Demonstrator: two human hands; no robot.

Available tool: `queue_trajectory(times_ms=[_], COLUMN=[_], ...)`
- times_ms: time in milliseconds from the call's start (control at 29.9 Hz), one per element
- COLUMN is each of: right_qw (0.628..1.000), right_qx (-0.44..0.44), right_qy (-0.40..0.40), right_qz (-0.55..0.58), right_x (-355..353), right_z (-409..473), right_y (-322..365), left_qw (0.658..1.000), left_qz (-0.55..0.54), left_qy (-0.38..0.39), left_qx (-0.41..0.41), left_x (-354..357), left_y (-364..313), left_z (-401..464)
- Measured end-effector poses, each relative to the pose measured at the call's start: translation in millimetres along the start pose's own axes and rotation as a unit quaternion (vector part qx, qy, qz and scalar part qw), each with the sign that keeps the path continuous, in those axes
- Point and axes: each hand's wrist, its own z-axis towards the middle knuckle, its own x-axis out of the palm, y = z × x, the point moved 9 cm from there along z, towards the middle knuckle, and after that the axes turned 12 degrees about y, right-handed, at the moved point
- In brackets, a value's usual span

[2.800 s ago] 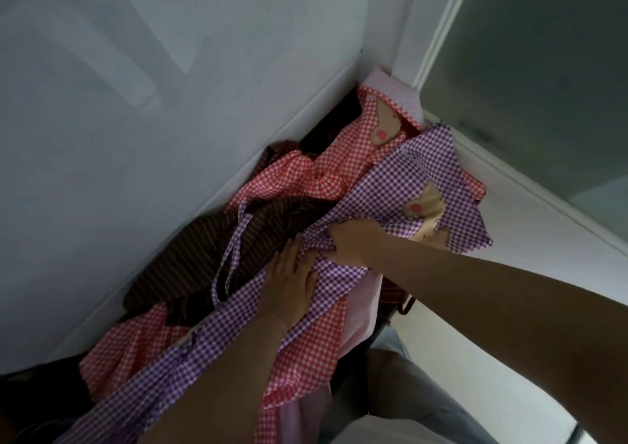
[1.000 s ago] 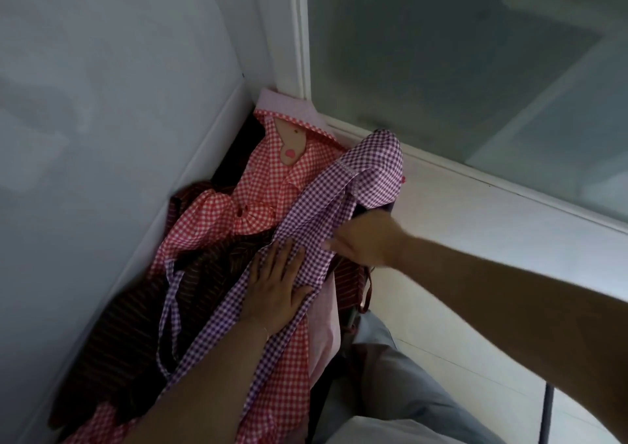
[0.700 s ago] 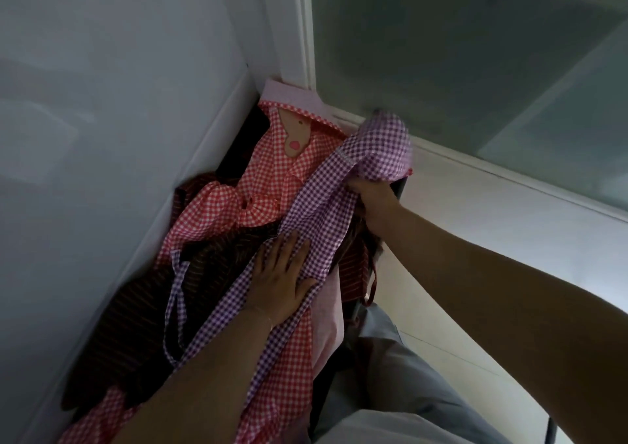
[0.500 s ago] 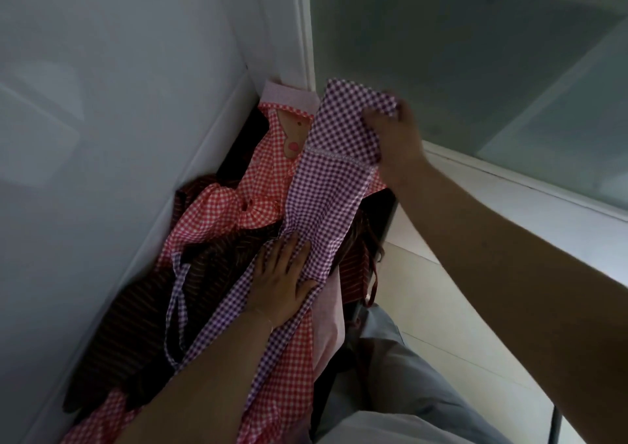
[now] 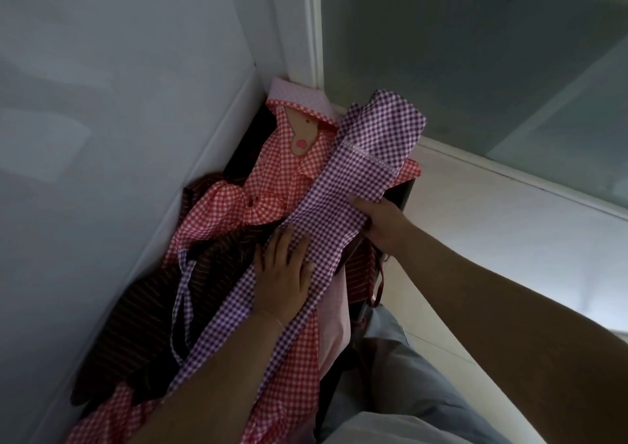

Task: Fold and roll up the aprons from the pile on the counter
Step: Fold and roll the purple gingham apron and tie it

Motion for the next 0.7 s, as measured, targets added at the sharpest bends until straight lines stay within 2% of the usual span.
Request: queue_trajectory(times_ms=[67,100,201,268,335,435,502,536,603,703], right_qw=[0.995,0.991,0.958,0.932,0.943,0.988,0.991,0.989,0.988,0.989], right_qx=[0.027,0.033,-0.044,-0.100,-0.104,-0.078,-0.056,-0.047,-0.044,-0.061], right_qy=[0.048,0.045,-0.066,-0.117,-0.135,-0.114,-0.079,-0.067,-0.044,-0.013], right_qz=[-0.082,-0.120,-0.274,-0.327,-0.285,-0.062,0.088,0.127,0.145,0.131], right_x=[5.1,3.9,-3.2,1.6,-0.7,-14.4,-18.9,-19.7,-18.3,-10.8], right_z=[0.7,0.3,-7.4,-15.4,-18.6,-13.9,-5.7,-2.9,-0.2,-1.5], right_y=[-8.9,-11.6,7.7,18.1,14.5,9.7,12.6,16.3,28.1,47.3], left_qw=[1.000,1.000,0.992,0.983,0.979,0.981,0.984,0.985,0.989,0.983], left_qz=[-0.003,0.005,0.045,0.064,0.086,0.085,0.046,0.028,-0.007,-0.125], left_qy=[-0.016,-0.025,-0.056,-0.056,-0.028,-0.001,-0.016,-0.025,-0.019,0.089], left_qx=[-0.015,-0.005,0.100,0.163,0.182,0.177,0.172,0.166,0.147,0.105], left_x=[-4.1,-6.8,-14.9,-13.5,-6.8,-6.2,-18.2,-22.8,-30.0,-32.1], left_y=[1.0,-2.0,-26.6,-41.3,-49.2,-54.7,-56.5,-56.1,-54.9,-50.0], left_z=[0.2,-0.1,0.8,3.6,7.8,15.4,21.3,26.5,37.7,58.7])
